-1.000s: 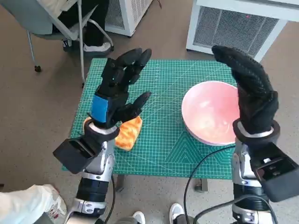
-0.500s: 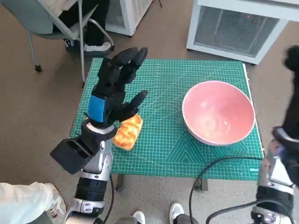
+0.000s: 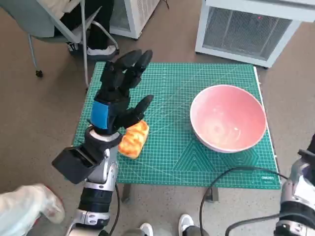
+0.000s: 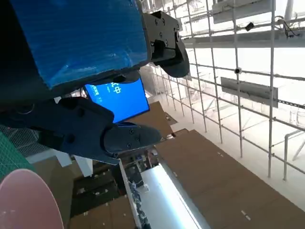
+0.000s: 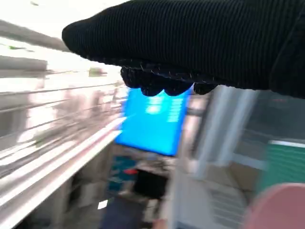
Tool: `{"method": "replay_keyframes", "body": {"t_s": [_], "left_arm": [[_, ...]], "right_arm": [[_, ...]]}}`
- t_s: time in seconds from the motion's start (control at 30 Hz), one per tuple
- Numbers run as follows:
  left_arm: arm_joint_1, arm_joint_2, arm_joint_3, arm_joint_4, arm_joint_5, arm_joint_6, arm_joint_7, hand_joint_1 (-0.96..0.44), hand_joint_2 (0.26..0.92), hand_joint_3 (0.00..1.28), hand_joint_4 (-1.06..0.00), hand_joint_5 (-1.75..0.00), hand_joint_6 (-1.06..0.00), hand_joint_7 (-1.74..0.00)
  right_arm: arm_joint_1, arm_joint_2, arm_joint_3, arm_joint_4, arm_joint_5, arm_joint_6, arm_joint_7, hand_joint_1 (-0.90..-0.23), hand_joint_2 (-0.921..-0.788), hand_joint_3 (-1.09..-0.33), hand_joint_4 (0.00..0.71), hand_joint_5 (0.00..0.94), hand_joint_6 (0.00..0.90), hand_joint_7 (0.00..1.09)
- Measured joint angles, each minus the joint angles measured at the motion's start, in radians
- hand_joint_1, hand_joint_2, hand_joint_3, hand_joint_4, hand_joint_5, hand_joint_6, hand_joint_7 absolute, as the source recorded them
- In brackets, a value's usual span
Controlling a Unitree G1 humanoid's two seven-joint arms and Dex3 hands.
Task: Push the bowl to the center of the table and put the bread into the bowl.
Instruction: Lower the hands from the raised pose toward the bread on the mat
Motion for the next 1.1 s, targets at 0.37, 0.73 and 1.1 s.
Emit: {"method": "replay_keyframes", "body": {"t_s": [0.37, 0.73, 1.1], "left_arm": [[0.012, 0.01, 0.002, -0.011, 0.0, 0.006, 0.0, -0.34, 0.921, 0.35, -0.39, 0.0, -0.15, -0.66], [0.031, 0.03, 0.012, -0.042, 0.0, 0.014, 0.003, -0.36, 0.921, 0.35, -0.39, 0.0, -0.16, -0.64], [0.066, 0.041, 0.02, -0.071, 0.006, 0.015, 0.017, -0.32, 0.921, 0.35, -0.39, 0.0, -0.2, -0.54]], "right_arm": [[-0.061, 0.036, 0.003, 0.194, 0.011, 0.042, 0.006, -0.471, -0.921, -0.853, 0.21, 0.0, 0.021, 0.47], [-0.125, 0.104, 0.009, 0.279, 0.027, 0.166, 0.006, -0.48, -0.921, -0.849, 0.216, 0.005, 0.043, 0.46], [-0.189, 0.151, 0.025, 0.315, 0.027, 0.263, 0.006, -0.463, -0.921, -0.862, 0.228, 0.008, 0.06, 0.46]]}}
